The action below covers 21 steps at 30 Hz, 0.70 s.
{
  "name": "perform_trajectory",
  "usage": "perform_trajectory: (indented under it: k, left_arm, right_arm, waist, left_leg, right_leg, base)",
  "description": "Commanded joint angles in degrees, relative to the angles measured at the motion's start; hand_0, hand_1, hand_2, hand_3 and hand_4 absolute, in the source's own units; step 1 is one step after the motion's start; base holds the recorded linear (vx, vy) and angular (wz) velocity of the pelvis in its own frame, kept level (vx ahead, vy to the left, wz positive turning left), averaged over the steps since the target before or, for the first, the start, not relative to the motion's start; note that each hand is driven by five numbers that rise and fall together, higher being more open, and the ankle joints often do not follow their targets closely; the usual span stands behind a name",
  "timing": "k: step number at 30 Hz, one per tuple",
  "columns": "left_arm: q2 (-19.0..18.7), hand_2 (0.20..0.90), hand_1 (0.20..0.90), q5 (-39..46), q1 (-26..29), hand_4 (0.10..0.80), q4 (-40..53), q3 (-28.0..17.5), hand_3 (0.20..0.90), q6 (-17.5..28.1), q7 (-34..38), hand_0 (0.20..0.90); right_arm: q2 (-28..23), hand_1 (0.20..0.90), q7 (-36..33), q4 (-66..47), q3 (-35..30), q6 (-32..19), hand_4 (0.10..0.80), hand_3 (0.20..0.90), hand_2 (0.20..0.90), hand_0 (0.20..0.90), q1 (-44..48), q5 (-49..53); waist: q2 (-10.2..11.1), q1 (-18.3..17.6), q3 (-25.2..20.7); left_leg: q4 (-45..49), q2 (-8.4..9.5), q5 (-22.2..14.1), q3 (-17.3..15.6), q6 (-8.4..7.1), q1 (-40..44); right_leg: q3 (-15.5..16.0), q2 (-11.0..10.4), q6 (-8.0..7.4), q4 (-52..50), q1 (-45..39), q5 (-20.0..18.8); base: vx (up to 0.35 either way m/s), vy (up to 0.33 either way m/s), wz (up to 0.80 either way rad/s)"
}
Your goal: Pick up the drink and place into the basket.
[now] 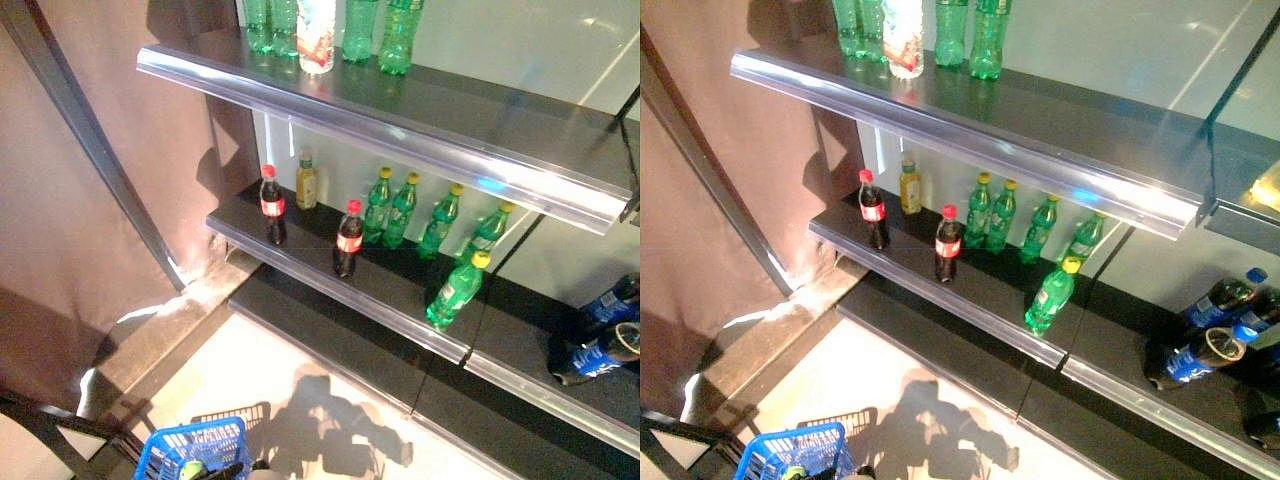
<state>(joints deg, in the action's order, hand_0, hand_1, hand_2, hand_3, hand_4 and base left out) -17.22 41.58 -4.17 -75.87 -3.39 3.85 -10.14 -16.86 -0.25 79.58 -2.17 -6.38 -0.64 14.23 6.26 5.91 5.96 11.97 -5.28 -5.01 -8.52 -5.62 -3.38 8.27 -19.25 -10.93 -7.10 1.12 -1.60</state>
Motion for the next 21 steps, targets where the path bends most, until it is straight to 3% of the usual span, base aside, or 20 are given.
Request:
perform_trajectory:
  k: [1,2,3,4,8,9,11,13,16,21]
  left_arm:
    - [-2.7,0.300,0.300,-8.9,11.7,0.100,4.0,4.5,0.200,6.1,-8.9,0.300]
    - [-2.7,0.300,0.300,-8.3,10.7,0.100,4.4,5.0,0.200,6.6,-8.8,0.300]
    - [-2.7,0.300,0.300,-8.3,10.7,0.100,4.4,5.0,0.200,6.6,-8.8,0.300]
    - [-3.0,0.300,0.300,-7.7,10.2,0.100,4.9,5.0,0.200,6.4,-8.6,0.300]
    - [-3.3,0.300,0.300,-8.3,10.2,0.100,5.5,4.8,0.200,6.3,-8.9,0.300]
    - [-3.2,0.300,0.300,-8.4,10.3,0.100,5.2,4.8,0.200,6.4,-8.9,0.300]
    - [-3.2,0.300,0.300,-8.5,10.3,0.100,5.2,4.7,0.200,6.4,-8.9,0.300]
    - [-3.2,0.300,0.300,-9.3,9.5,0.100,4.8,3.8,0.200,6.4,-8.7,0.300]
    - [-3.0,0.300,0.300,-9.4,9.0,0.100,4.6,3.7,0.200,6.5,-8.7,0.300]
    - [-2.1,0.300,0.300,-11.3,6.8,0.100,4.4,3.6,0.200,7.1,-8.5,0.300]
  right_arm:
    - [-3.5,0.900,0.1,-2.9,0.6,-2.0,0.800,0.900,0.900,0.900,1.8,1.9]
    - [-3.5,0.900,0.5,-2.9,0.6,-2.5,0.800,0.900,0.900,0.900,1.6,1.3]
    - [-3.5,0.900,0.5,-2.9,0.6,-2.5,0.800,0.900,0.900,0.900,1.6,1.3]
    - [-3.3,0.900,0.8,-3.0,0.9,-2.6,0.800,0.900,0.900,0.900,1.9,0.5]
    - [-2.2,0.900,0.4,-3.3,1.6,-2.8,0.800,0.900,0.900,0.900,2.8,1.4]
    - [-1.9,0.900,0.3,-3.3,1.6,-2.7,0.800,0.900,0.900,0.900,3.2,1.4]
    - [-1.9,0.900,0.4,-3.2,1.6,-2.6,0.800,0.900,0.900,0.900,3.3,1.2]
    - [-2.3,0.900,0.7,-2.8,2.3,-1.2,0.800,0.900,0.900,0.900,4.2,0.1]
    - [-2.4,0.900,0.6,-2.6,2.4,-1.0,0.800,0.900,0.900,0.900,4.2,0.2]
    - [-2.3,0.900,-0.1,-2.4,2.2,-1.6,0.800,0.900,0.900,0.900,2.3,-0.8]
  waist:
    - [-2.0,-3.5,3.4]
    - [-3.0,-3.5,3.6]
    - [-3.0,-3.5,3.6]
    - [-3.1,-3.9,3.4]
    - [-2.5,-4.6,3.3]
    - [-2.4,-5.2,3.0]
    - [-2.4,-5.4,3.0]
    - [-2.4,-5.4,2.4]
    - [-2.4,-5.2,2.0]
    - [-3.1,-4.8,-0.5]
  left_leg:
    - [-3.2,-0.92,0.1,2.0,2.65,2.4]
    - [-5.0,0.41,-0.3,2.3,4.04,4.3]
    - [-5.0,0.41,-0.3,2.3,4.04,4.3]
    - [-6.2,2.07,-0.8,3.0,4.92,5.6]
    - [-7.1,4.53,-1.7,5.0,6.02,6.7]
    - [-8.1,5.19,-2.0,5.7,6.45,7.3]
    - [-8.5,5.36,-2.0,6.0,6.54,7.6]
    - [-9.3,6.18,-2.5,7.1,7.33,8.6]
    - [-9.7,6.13,-2.3,7.2,7.34,8.8]
    - [-14.3,4.20,0.3,4.0,5.31,10.9]
  right_leg:
    - [-3.7,-1.8,-1.34,-12.4,3.6,-6.8]
    - [-4.3,-1.5,-0.48,-15.9,5.3,-7.3]
    - [-4.3,-1.5,-0.48,-15.9,5.3,-7.3]
    - [-5.1,0.4,-0.08,-13.7,5.5,-7.0]
    - [-6.2,4.6,-0.03,-3.9,4.9,-5.5]
    - [-7.1,6.5,-0.24,0.3,5.6,-5.6]
    - [-7.4,7.1,-0.28,1.1,6.0,-5.8]
    - [-7.6,9.5,-0.11,2.5,6.3,-5.4]
    - [-7.6,10.1,0.04,2.9,5.0,-4.8]
    - [-5.0,11.3,1.46,6.8,-1.8,-2.2]
  base:
    - [0.111,0.290,-0.17]
    - [0.077,0.195,-0.06]
    - [0.163,0.283,0.10]
    - [0.105,0.095,0.16]
    - [0.124,-0.020,0.32]
    - [0.082,-0.084,0.84]
    - [0.080,-0.073,0.49]
    - [0.119,-0.150,0.37]
    - [0.043,-0.077,0.11]
    - [0.056,-0.066,0.12]
